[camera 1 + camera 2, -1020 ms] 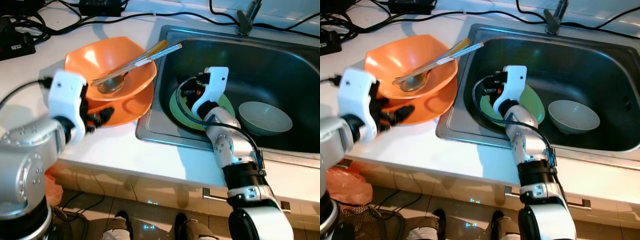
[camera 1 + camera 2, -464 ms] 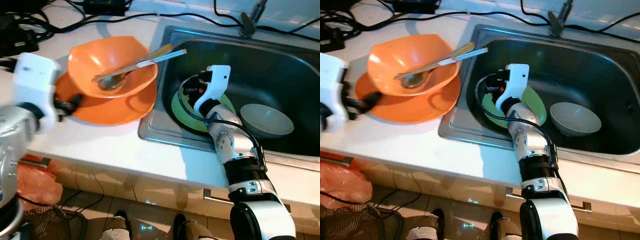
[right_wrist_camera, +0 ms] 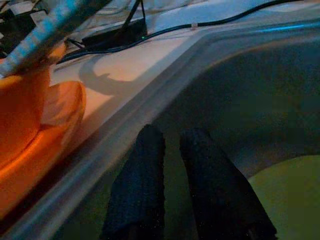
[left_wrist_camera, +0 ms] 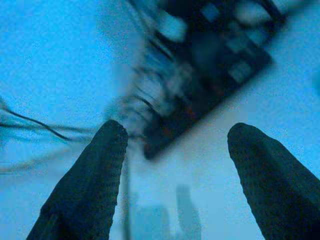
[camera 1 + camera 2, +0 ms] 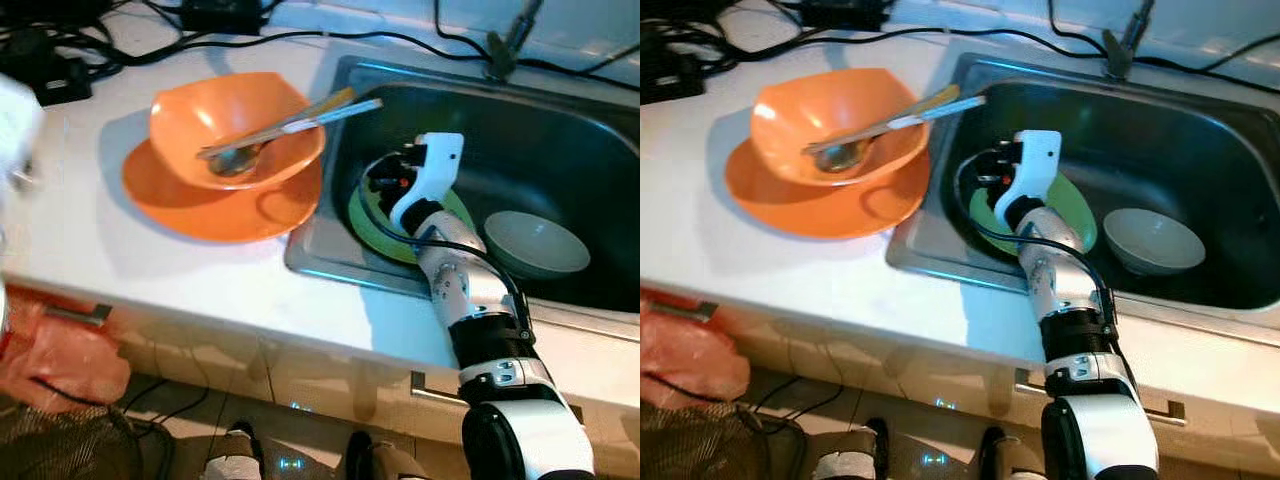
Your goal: Kitchen organization
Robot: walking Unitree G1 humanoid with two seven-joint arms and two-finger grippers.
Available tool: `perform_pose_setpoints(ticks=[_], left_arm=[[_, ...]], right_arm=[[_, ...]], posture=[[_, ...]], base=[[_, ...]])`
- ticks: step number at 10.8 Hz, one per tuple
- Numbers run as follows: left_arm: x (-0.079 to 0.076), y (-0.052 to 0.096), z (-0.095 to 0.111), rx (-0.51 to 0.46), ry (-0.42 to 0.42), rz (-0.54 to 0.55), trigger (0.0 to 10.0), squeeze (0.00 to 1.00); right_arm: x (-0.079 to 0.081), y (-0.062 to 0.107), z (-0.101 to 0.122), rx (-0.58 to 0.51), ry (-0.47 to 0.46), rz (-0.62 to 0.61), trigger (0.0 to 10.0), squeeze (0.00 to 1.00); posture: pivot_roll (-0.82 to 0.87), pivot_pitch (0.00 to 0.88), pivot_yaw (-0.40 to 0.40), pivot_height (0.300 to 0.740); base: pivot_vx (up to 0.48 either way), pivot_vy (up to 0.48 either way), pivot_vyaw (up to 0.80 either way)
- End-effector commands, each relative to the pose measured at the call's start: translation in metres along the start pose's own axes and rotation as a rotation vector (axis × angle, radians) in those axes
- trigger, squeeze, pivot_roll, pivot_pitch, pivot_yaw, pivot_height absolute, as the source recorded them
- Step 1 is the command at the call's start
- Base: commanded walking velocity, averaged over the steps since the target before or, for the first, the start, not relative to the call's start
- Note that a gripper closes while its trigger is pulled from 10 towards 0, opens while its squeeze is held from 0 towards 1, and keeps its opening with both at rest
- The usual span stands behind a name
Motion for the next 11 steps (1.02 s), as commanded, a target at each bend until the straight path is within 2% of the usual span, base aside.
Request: perform_pose_setpoints(ticks=[1, 2, 3, 4, 6, 7, 8, 9, 11], left_arm=[[0.002, 0.0, 0.005, -0.028, -0.011, 0.037, 10.0, 0.0], [0.002, -0.004, 0.025, -0.121, 0.051, 0.082, 10.0, 0.0], [0.0, -0.005, 0.033, -0.16, 0.063, 0.09, 10.0, 0.0], [-0.019, -0.008, 0.066, -0.314, 0.151, 0.043, 10.0, 0.0], [-0.045, -0.005, 0.096, -0.434, 0.305, -0.063, 10.0, 0.0], [-0.065, -0.001, 0.111, -0.494, 0.411, -0.162, 10.0, 0.0], [-0.09, 0.003, 0.121, -0.521, 0.574, -0.281, 10.0, 0.0], [-0.096, 0.004, 0.124, -0.529, 0.631, -0.319, 10.0, 0.0], [-0.109, 0.007, 0.131, -0.545, 0.837, -0.393, 10.0, 0.0]], right_arm=[[-0.007, 0.005, -0.01, 0.019, -0.028, -0.019, 10.0, 0.0], [-0.008, 0.006, -0.01, 0.015, -0.026, -0.027, 10.0, 0.0], [-0.009, 0.006, -0.009, 0.014, -0.025, -0.028, 10.0, 0.0], [-0.011, 0.006, -0.01, 0.012, -0.022, -0.039, 10.0, 0.0], [-0.014, 0.007, -0.009, 0.003, -0.02, -0.05, 10.0, 0.0], [-0.016, 0.009, -0.009, 0.001, -0.019, -0.058, 10.0, 0.0], [-0.019, 0.01, -0.008, -0.009, -0.019, -0.069, 10.0, 0.0], [-0.02, 0.011, -0.006, -0.02, -0.02, -0.076, 10.0, 0.0], [-0.024, 0.013, 0.001, -0.055, -0.028, -0.093, 10.0, 0.0]], posture=[[0.22, 0.172, -0.046, 0.74], [0.21, 0.16, -0.043, 0.74], [0.2, 0.157, -0.042, 0.74], [0.19, 0.136, -0.041, 0.74], [0.18, 0.126, -0.037, 0.74], [0.17, 0.117, -0.036, 0.74], [0.16, 0.119, -0.036, 0.74], [0.16, 0.122, -0.038, 0.74], [0.15, 0.129, -0.037, 0.74]], base=[[0.0, 0.0, 0.0], [0.0, 0.0, 0.0], [0.0, 0.0, 0.0], [0.0, 0.0, 0.0], [0.0, 0.0, 0.0], [0.0, 0.0, 0.0], [0.0, 0.0, 0.0], [0.0, 0.0, 0.0], [0.0, 0.0, 0.0]])
Point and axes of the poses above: a point about 5 cm out from each wrist's last joint towards the gripper, its own y axis pointing back from the gripper into the wrist, its own z axis along the axis of the wrist's last joint, x = y × z, the point moved 3 cm from there along -y, pointing out of the wrist towards the gripper, and after that the axes turned 10 degrees about -y, right-handed, at the moved point
